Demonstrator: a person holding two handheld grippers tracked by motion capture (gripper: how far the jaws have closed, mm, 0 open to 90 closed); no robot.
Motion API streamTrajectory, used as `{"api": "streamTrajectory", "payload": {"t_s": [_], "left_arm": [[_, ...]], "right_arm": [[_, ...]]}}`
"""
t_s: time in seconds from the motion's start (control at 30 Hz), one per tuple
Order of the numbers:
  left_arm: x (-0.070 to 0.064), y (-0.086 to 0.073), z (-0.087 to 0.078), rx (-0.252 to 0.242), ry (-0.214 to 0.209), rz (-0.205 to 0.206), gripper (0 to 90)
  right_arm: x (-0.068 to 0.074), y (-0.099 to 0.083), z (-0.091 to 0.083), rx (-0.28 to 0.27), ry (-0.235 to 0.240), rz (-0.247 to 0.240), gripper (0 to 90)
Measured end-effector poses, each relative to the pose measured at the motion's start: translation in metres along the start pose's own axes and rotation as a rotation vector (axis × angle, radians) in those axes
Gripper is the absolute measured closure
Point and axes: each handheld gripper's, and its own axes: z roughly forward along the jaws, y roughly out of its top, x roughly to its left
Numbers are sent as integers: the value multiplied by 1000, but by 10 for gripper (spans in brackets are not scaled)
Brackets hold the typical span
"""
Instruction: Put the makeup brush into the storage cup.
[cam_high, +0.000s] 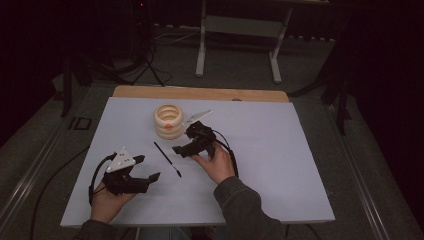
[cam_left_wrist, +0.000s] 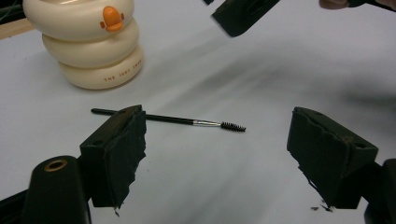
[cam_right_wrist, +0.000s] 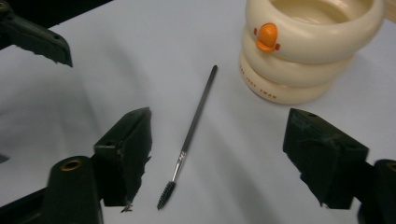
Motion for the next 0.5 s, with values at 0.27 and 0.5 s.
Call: {"api": "streamTrajectory", "payload": {"t_s": [0.27,0.5], "left_arm": [[2,0,-1,0,11,-3,201],[2,-1,-1,-3,17,-9,195]], "right_arm": [[2,8,24,70,8,16,320],[4,8,41,121,-5,19,341]]}}
